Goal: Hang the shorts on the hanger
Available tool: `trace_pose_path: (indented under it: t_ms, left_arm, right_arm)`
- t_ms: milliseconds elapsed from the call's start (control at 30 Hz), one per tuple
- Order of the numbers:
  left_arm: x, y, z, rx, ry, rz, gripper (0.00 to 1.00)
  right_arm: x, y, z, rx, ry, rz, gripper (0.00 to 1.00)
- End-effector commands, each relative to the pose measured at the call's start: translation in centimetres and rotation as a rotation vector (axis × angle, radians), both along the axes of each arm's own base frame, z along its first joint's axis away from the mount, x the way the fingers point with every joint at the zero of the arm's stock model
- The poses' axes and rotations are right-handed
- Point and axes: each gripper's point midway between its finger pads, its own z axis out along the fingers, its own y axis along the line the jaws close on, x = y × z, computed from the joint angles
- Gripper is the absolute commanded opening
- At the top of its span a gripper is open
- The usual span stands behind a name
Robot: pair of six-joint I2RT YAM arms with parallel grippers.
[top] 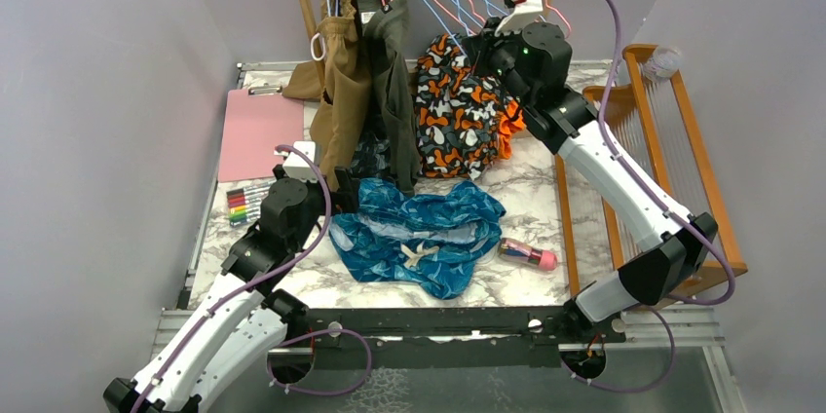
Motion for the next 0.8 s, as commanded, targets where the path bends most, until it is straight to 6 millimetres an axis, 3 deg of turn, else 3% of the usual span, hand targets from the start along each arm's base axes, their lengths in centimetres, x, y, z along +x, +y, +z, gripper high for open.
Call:
trace_pose_path:
  t_ms: [0,267,633,767]
  left_arm:
    - [0.2,-0.3,0.7,-0.014,-0.023,-0.015,0.99]
    - [0.2,-0.3,0.6,-0.013,-0.021,-0.014,0.99]
    - [0.2,0.5,1.2,-0.016,-0.038,0.025,0.99]
    - [0.1,1.0,1.5,-0.017,-0.049,0.049,0.99]
  right_arm:
    - [-0.5,-0.8,1.2,-0.001,-0.035,-0.030,0.01]
    - [-1.9,-0.8,2.0,0.041,-0.059,0.006,0.01]
    - [-6.3,-2.4,3.9,0.069,-0.052,0.057,0.01]
    - [-8.0,-3.3,3.3,0.050,-0.018,0.068,0.01]
